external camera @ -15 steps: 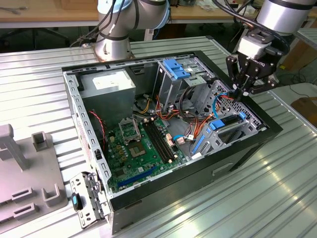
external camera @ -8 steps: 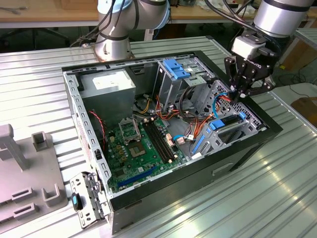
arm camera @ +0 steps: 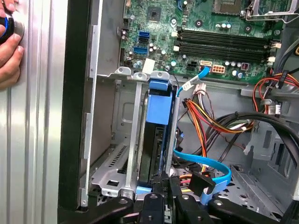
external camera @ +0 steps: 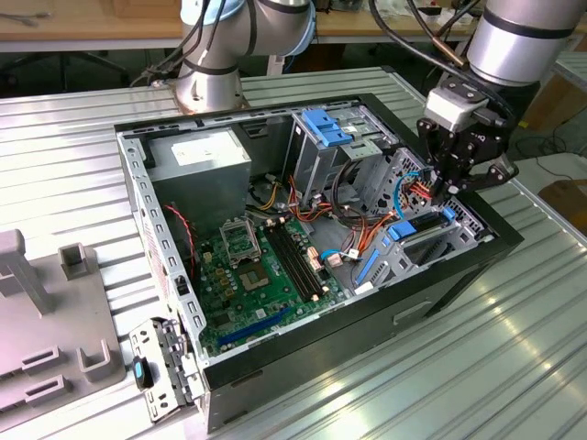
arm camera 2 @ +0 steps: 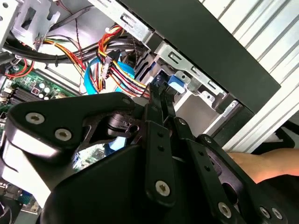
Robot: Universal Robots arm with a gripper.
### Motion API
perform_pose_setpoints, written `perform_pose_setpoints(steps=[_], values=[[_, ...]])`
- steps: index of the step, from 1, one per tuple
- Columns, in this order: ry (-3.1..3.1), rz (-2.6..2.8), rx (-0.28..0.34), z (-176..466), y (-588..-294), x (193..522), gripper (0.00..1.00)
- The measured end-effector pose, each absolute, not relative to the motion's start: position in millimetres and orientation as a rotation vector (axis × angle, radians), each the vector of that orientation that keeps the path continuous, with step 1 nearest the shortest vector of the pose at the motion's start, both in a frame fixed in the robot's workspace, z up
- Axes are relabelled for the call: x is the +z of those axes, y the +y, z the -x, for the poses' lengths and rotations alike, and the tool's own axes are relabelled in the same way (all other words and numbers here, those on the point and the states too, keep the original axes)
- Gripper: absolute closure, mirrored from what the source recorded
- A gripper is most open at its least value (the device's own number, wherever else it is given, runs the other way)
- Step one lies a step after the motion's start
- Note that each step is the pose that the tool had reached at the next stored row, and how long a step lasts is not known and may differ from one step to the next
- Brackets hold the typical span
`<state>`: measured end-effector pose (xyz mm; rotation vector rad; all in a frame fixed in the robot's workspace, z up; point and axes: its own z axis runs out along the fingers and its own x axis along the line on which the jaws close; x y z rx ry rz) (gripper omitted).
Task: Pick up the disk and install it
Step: 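Insert the first disk wire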
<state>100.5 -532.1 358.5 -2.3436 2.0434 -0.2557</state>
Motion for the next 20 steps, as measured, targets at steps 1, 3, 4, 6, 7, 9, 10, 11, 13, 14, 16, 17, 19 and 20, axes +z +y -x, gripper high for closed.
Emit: perform_pose_setpoints(steps=[1, 3, 4, 6, 7, 9, 10, 11, 13, 14, 16, 17, 19, 20], values=[[2.05, 2.338, -0.256, -100, -532, 358, 0.84], [2.118, 2.285, -0.255, -100, -532, 356, 0.84], [2.147, 2.26, -0.255, -100, -532, 356, 0.84], [2.159, 2.251, -0.255, -100, -533, 355, 0.84], [2.159, 2.251, -0.255, -99, -534, 354, 0.84], [2.159, 2.25, -0.255, -98, -535, 353, 0.84], [2.159, 2.251, -0.255, -97, -535, 353, 0.84], [2.159, 2.25, -0.255, -97, -535, 352, 0.84], [2.162, 2.248, -0.255, -97, -535, 351, 0.84], [2.162, 2.247, -0.255, -96, -536, 350, 0.84], [2.163, 2.247, -0.255, -96, -536, 348, 0.84], [2.166, 2.244, -0.255, -96, -536, 348, 0.84], [2.176, 2.236, -0.255, -96, -537, 347, 0.84], [2.176, 2.236, -0.255, -96, -537, 347, 0.84]])
